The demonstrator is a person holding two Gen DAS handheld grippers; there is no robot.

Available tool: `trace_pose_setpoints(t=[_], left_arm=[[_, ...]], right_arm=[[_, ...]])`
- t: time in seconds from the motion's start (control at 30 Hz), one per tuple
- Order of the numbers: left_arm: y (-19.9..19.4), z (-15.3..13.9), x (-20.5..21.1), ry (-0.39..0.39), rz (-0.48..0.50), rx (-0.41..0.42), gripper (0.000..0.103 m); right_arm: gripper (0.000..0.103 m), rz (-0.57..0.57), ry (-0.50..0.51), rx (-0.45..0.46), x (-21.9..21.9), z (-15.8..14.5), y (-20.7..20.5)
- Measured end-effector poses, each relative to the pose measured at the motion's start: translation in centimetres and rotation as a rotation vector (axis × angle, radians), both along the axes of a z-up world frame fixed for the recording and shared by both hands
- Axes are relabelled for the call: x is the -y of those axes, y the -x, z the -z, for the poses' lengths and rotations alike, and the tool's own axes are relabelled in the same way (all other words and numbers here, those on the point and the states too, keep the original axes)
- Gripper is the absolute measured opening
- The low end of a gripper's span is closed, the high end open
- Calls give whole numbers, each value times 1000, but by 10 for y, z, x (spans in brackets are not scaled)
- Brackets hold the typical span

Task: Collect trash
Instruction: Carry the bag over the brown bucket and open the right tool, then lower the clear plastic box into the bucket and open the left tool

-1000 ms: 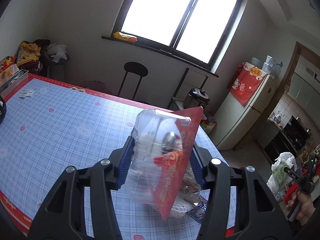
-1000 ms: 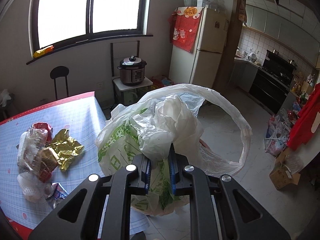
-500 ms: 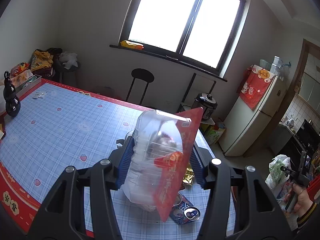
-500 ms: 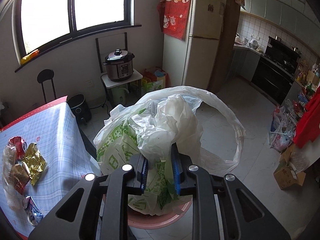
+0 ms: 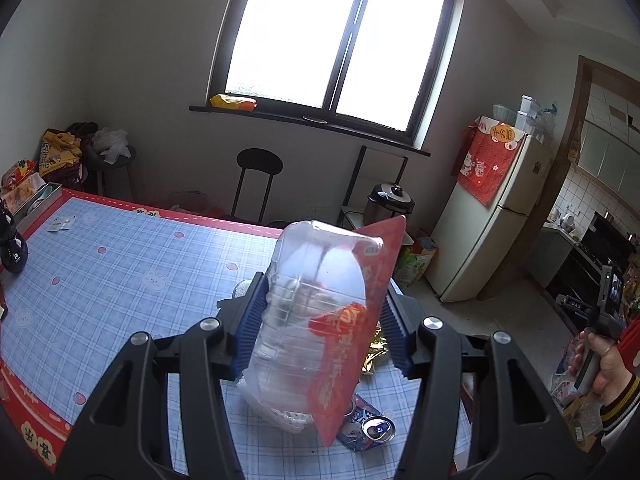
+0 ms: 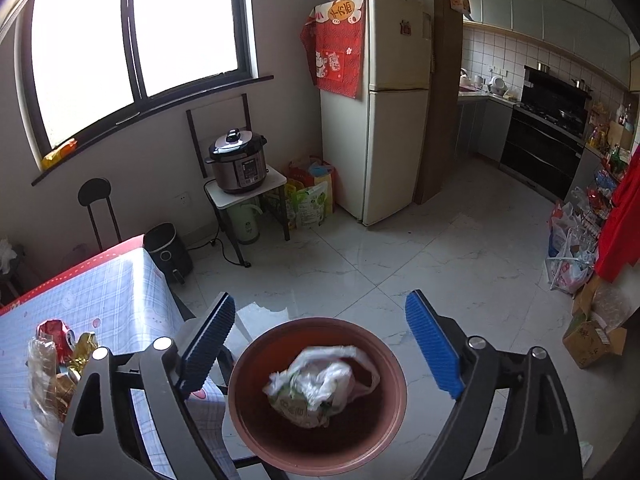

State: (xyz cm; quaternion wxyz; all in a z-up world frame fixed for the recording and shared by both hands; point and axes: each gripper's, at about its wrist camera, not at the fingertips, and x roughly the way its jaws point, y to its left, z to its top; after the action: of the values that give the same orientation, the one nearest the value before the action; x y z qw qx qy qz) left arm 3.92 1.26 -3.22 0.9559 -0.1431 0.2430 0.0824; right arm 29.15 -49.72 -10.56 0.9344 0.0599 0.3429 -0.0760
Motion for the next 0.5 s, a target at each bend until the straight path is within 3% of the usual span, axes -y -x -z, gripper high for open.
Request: trace_pose_setpoints(t=[0.23,0.5], left_arm=[[-26,-7,20,-4,133,14,55],[-82,-3,95,9,382,10,55]], right_arm=[[98,48,0,85,5,-40,45],[98,123,0,139,35,-64,100]])
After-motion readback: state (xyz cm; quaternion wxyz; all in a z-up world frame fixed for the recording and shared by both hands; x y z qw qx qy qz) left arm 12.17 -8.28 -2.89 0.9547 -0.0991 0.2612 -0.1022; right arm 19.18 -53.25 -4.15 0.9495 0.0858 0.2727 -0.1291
